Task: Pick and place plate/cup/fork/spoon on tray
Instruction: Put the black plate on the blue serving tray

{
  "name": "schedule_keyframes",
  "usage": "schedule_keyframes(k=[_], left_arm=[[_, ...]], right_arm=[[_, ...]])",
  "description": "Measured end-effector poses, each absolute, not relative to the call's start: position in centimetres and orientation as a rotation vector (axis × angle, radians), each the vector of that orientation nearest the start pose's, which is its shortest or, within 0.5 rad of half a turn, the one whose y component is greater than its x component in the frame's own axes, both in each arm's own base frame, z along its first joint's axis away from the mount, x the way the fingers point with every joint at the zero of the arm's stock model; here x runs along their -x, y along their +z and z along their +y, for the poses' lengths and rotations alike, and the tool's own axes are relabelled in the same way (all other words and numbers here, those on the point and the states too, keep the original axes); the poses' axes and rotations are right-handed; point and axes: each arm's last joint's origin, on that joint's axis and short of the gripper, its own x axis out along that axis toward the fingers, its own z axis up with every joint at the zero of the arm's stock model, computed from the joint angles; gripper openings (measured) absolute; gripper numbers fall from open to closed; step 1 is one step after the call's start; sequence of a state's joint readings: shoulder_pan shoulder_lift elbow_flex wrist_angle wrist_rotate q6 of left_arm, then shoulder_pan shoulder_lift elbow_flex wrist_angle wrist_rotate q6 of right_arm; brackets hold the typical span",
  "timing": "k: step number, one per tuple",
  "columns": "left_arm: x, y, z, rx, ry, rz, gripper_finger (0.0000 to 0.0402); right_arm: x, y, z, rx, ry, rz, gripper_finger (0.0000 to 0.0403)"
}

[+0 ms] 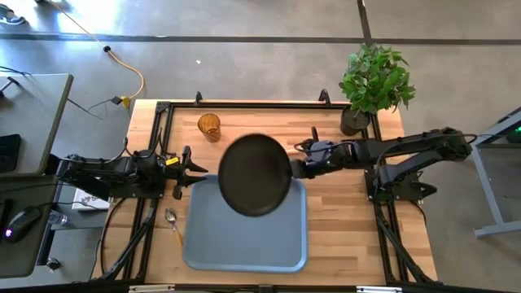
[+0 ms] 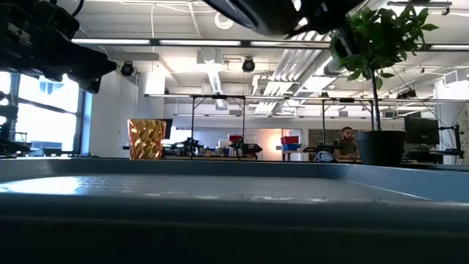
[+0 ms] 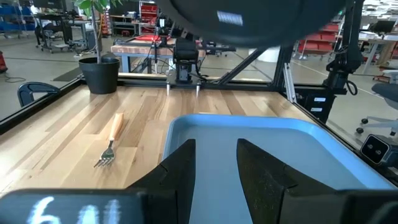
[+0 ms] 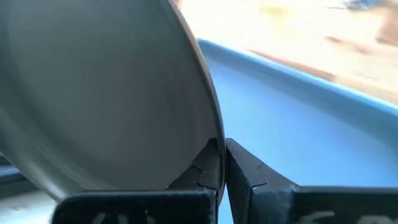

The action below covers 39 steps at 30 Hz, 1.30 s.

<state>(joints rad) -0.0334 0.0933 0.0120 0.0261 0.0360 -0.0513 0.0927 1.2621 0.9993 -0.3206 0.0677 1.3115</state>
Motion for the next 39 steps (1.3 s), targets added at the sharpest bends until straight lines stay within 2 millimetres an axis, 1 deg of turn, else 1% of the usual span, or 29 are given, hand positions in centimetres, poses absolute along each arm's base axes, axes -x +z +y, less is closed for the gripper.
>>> schedule_keyframes(k=[4, 8, 11, 15, 17, 21, 26, 30, 32, 35, 39], left_arm=[[-10.3, 16.3, -0.5, 0.051, -0.068, 0.057, 0.0106], [-10.3, 16.3, -0.4, 0.05, -0.066, 0.058, 0.0106], [-10.3, 16.3, -0.4, 0.05, -0.055, 0.058, 0.0106], [-10.3, 16.2, -0.4, 0.049, -0.039, 0.059, 0.0106], [-10.3, 16.2, -0.4, 0.049, -0.038, 0.059, 0.0106], [-10.3, 16.2, -0.4, 0.049, -0.038, 0.06, 0.0106], [-10.3, 16.2, -0.4, 0.049, -0.037, 0.061, 0.0106], [-10.3, 16.2, -0.4, 0.049, -0.034, 0.062, 0.0106], [-10.3, 16.2, -0.4, 0.049, -0.034, 0.062, 0.0106], [-10.3, 16.2, -0.4, 0.048, -0.034, 0.062, 0.0106], [-10.3, 16.2, -0.4, 0.049, -0.034, 0.062, 0.0106]], right_arm=[[-27.6, 30.4, 2.8, -1.26, -0.351, 0.388, 0.0], [-27.6, 30.5, 3.5, -1.29, -0.373, 0.338, 0.0], [-28.2, 29.9, 4.6, -1.325, -0.373, 0.347, 0.0], [-29.7, 28.7, 6.1, -1.341, -0.354, 0.383, 0.0], [-30.6, 28.4, 6.8, -1.328, -0.358, 0.429, 0.0], [-32.4, 28.0, 7.9, -1.275, -0.396, 0.608, 0.0], [-33.9, 28.2, 8.7, -1.163, -0.478, 0.857, 0.0], [-35.1, 28.2, 9.1, -1.096, -0.484, 0.981, 0.0], [-35.4, 27.7, 9.2, -1.068, -0.49, 1.033, 0.0], [-36.0, 26.3, 9.3, -1.062, -0.49, 1.113, 0.0], [-36.6, 25.0, 9.4, -1.048, -0.491, 1.163, 0.0]])
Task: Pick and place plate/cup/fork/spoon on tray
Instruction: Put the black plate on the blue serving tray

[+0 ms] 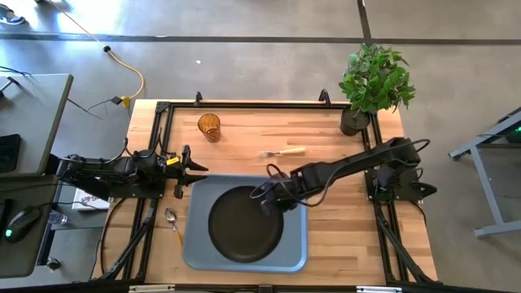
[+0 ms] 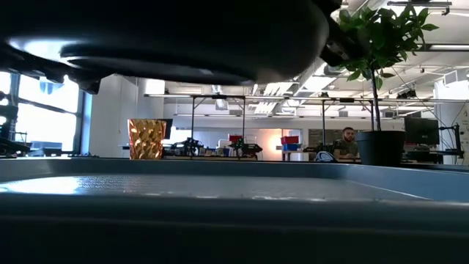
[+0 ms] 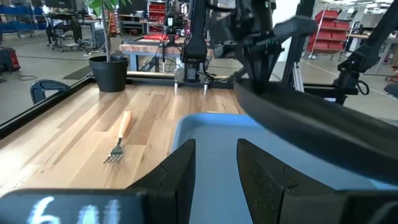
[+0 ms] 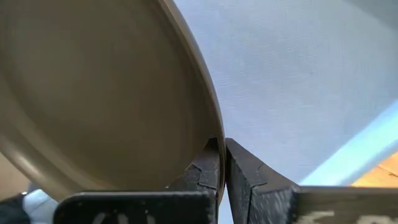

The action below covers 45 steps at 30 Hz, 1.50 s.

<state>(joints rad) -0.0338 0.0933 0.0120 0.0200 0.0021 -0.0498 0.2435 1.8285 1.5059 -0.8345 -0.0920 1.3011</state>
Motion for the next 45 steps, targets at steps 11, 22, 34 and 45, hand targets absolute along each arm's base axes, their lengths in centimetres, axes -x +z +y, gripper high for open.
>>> schedule_keyframes(k=[11, 22, 34, 45], left_arm=[[-10.3, 16.2, -0.4, 0.049, -0.034, 0.062, 0.0106], [-10.3, 16.2, -0.4, 0.05, -0.035, 0.063, 0.0106], [-10.3, 16.2, -0.4, 0.05, -0.034, 0.062, 0.0106], [-10.3, 16.2, -0.4, 0.049, -0.035, 0.062, 0.0106]], right_arm=[[-38.6, 20.6, 8.0, -1.051, -0.495, 1.294, 0.0], [-39.8, 18.1, 6.4, -1.055, -0.447, 1.354, 0.0], [-40.2, 16.6, 5.5, -1.025, -0.462, 1.379, 0.0], [-40.3, 16.3, 5.5, -0.999, -0.465, 1.379, 0.0009]])
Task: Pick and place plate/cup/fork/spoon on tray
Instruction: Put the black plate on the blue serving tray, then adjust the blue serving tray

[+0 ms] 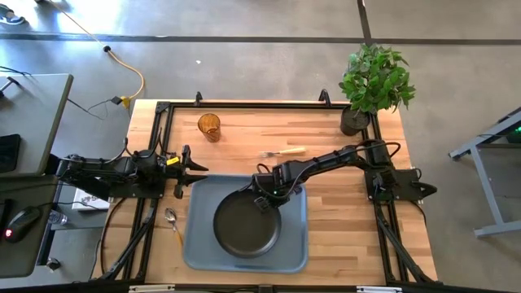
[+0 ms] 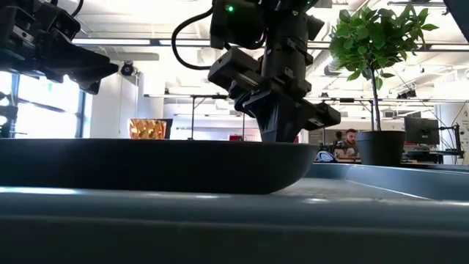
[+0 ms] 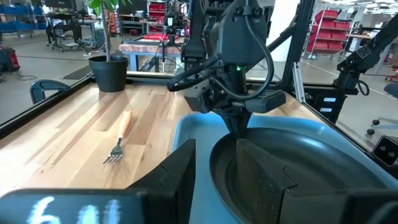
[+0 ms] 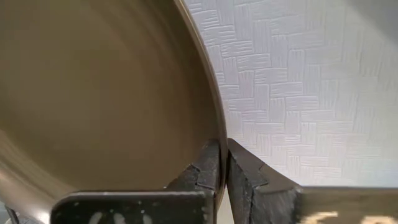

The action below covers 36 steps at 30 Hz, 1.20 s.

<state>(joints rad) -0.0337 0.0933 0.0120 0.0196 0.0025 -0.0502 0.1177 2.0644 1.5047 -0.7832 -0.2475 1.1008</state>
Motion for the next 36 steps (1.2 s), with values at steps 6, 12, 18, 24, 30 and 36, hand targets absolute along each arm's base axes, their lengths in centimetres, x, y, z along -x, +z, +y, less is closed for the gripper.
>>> schedule_keyframes(k=[6, 12, 18, 24, 30, 36], left_arm=[[-10.3, 16.2, -0.4, 0.048, -0.035, 0.062, 0.0106], [-10.3, 16.2, -0.4, 0.048, -0.035, 0.062, 0.0106], [-10.3, 16.2, -0.4, 0.048, -0.035, 0.062, 0.0106], [-10.3, 16.2, -0.4, 0.048, -0.035, 0.062, 0.0106], [-10.3, 16.2, -0.4, 0.048, -0.035, 0.06, 0.0106], [-10.3, 16.3, -0.4, 0.086, -0.034, 0.055, 0.0106]], right_arm=[[-40.2, 16.3, 5.5, -0.997, -0.468, 1.379, 0.0056], [-40.2, 16.9, 5.5, -1.021, -0.473, 1.363, 0.0089], [-39.7, 19.1, 5.2, -1.054, -0.498, 1.291, 0.0094], [-38.8, 20.9, 4.8, -1.032, -0.553, 1.245, 0.0094], [-37.9, 22.3, 4.9, -1.071, -0.594, 1.246, 0.0094], [-36.4, 23.6, 7.1, -1.069, -0.684, 1.22, 0.0094]])
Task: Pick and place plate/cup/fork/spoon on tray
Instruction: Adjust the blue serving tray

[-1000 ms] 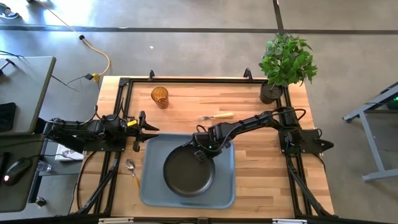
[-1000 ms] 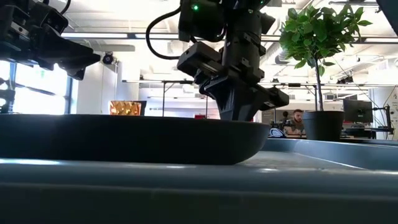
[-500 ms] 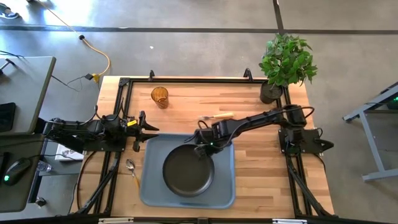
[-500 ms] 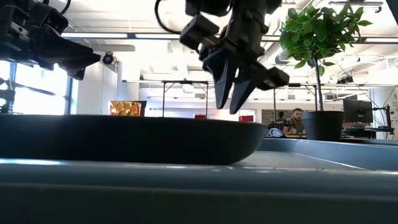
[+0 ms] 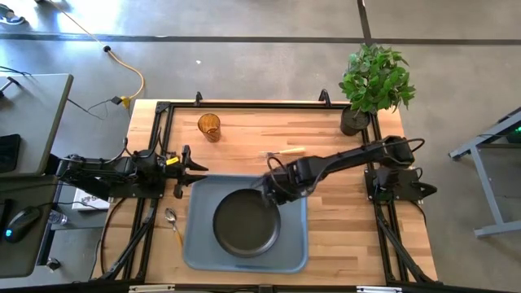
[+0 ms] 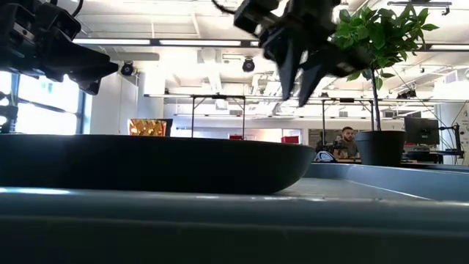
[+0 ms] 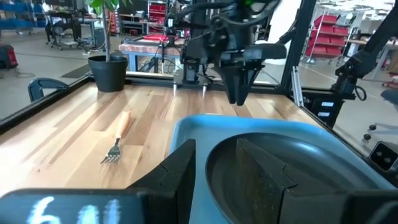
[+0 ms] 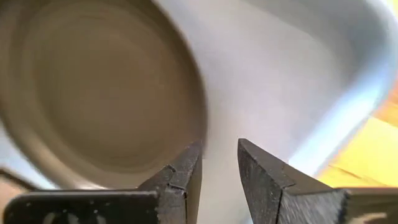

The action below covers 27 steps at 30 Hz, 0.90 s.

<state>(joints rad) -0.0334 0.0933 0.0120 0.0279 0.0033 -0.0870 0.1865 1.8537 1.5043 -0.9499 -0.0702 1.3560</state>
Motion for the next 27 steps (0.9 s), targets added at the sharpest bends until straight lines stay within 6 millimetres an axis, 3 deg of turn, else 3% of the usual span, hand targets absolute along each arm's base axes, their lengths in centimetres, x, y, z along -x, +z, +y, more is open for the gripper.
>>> schedule_keyframes(k=[12, 27], left_arm=[[-10.3, 16.3, -0.4, 0.146, -0.033, 0.056, 0.0106], [-10.3, 16.3, -0.4, 0.146, -0.033, 0.056, 0.0106]], right_arm=[[-33.3, 23.2, 10.8, -0.953, -0.943, 1.26, 0.0094], [-31.3, 19.2, 13.6, -1.07, -1.06, 1.24, 0.0094]])
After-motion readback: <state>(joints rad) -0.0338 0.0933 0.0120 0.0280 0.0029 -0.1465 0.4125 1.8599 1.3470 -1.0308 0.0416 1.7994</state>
